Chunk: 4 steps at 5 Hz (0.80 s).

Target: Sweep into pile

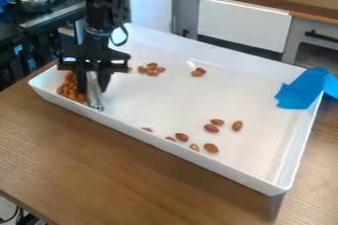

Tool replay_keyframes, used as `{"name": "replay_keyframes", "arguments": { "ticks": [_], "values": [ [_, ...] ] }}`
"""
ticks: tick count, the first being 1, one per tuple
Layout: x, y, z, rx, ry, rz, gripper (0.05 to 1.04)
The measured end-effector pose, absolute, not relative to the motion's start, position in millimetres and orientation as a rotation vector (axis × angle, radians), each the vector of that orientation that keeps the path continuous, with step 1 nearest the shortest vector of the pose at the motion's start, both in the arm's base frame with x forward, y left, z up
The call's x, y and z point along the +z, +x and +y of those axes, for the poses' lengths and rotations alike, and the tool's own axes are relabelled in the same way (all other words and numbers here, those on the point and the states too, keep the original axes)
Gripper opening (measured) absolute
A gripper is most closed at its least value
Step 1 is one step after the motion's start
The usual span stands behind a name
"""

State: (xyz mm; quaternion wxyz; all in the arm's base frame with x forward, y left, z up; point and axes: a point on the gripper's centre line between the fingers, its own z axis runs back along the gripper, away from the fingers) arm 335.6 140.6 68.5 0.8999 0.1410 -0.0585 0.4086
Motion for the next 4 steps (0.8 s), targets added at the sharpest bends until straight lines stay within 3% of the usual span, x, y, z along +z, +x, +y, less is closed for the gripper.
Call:
{"name": "replay_keyframes", "arguments": {
  "ticks": [1,2,3,4],
  "values": [
    [81.7,348.6,119.0,0.800,0.175,-0.179,0.379],
    [107.7,371.9,72.8,0.723,0.007,-0.205,0.379],
    [122.3,383.6,24.7,0.675,-0.056,-0.235,0.379],
    [137.4,394.9,-26.6,0.585,-0.068,-0.299,0.378]
  ]
}}
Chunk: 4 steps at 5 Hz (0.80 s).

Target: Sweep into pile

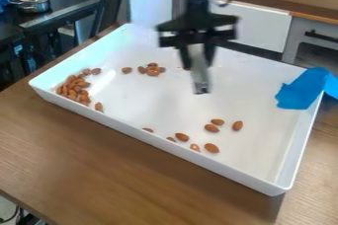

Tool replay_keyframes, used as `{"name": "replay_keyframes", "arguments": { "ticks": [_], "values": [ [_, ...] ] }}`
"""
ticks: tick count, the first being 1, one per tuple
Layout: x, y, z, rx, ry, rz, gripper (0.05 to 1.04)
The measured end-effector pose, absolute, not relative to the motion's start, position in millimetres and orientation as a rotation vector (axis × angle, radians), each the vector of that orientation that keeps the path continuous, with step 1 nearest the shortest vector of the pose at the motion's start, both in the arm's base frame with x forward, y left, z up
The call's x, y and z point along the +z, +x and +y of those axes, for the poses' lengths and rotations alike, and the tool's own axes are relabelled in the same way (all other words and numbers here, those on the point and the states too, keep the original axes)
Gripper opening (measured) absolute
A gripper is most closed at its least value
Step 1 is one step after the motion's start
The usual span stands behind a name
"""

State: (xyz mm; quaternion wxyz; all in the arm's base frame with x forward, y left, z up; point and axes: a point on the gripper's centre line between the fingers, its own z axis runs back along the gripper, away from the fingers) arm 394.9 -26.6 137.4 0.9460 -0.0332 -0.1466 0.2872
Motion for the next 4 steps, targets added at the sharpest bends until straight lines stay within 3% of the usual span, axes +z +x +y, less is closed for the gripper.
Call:
{"name": "replay_keyframes", "arguments": {
  "ticks": [2,4],
  "values": [
    [127.2,410.0,-107.3,0.405,-0.067,-0.367,0.378],
    [92.2,400.1,-115.9,0.323,-0.014,-0.352,0.378]
  ]
}}
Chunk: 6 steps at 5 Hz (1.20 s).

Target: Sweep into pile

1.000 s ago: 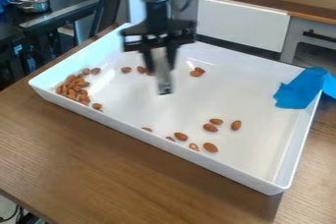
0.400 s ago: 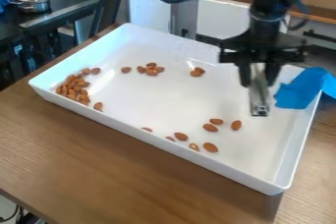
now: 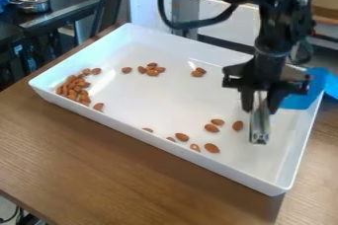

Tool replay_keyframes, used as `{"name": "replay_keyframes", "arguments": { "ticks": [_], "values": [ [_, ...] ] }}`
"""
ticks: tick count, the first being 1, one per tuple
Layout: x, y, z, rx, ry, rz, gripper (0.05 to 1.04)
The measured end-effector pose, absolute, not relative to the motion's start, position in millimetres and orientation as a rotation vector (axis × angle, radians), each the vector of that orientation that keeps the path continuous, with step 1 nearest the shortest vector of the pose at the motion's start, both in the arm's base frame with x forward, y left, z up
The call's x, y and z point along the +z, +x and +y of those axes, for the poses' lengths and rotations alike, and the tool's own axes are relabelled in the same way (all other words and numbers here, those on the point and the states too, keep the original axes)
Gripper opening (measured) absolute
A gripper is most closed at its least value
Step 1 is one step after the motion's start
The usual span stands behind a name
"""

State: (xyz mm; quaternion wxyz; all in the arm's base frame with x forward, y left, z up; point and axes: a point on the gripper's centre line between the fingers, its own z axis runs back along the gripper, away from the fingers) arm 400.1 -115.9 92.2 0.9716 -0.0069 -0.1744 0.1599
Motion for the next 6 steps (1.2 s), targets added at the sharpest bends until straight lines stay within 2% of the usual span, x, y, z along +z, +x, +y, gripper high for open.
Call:
{"name": "replay_keyframes", "arguments": {
  "ticks": [1,3,5,6],
  "values": [
    [76.1,386.7,-115.9,0.277,0.019,-0.342,0.378],
    [68.6,372.1,-111.1,0.241,0.026,-0.359,0.378],
    [67.9,374.1,-98.3,0.218,0.041,-0.355,0.379],
    [69.7,376.1,-77.5,0.228,0.057,-0.314,0.379]
  ]
}}
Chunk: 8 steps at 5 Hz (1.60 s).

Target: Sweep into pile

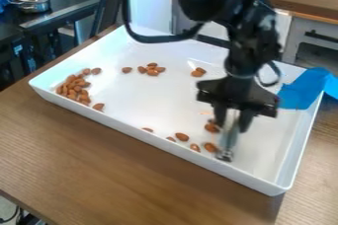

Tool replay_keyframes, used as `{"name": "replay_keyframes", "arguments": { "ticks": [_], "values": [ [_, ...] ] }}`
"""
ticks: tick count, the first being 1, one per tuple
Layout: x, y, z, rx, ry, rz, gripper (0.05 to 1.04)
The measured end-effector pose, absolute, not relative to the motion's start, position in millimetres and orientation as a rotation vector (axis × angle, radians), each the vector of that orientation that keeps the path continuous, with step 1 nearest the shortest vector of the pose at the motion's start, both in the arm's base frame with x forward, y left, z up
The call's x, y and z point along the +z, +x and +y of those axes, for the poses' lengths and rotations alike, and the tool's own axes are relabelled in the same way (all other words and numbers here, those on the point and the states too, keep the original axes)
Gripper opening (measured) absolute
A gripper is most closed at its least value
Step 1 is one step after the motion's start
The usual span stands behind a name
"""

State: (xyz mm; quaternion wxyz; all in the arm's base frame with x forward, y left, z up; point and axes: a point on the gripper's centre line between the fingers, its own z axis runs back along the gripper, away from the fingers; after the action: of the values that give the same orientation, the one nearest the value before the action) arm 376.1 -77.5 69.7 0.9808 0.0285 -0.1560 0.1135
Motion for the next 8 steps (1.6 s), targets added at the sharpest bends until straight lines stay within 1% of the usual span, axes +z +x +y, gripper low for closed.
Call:
{"name": "replay_keyframes", "arguments": {
  "ticks": [1,2,3,4,5,6,7,8],
  "values": [
    [68.0,379.0,-56.3,0.213,0.053,-0.300,0.378],
    [65.4,372.6,-37.4,0.169,0.058,-0.317,0.378],
    [64.5,366.3,-14.3,0.148,0.076,-0.341,0.378],
    [64.2,357.7,14.1,0.127,0.094,-0.328,0.378],
    [67.0,356.9,43.4,0.175,0.120,-0.319,0.379],
    [67.9,365.5,69.0,0.254,0.184,-0.299,0.378],
    [65.1,376.4,83.9,0.311,0.266,-0.302,0.379],
    [58.9,388.5,105.4,0.375,0.396,-0.250,0.378]
  ]
}}
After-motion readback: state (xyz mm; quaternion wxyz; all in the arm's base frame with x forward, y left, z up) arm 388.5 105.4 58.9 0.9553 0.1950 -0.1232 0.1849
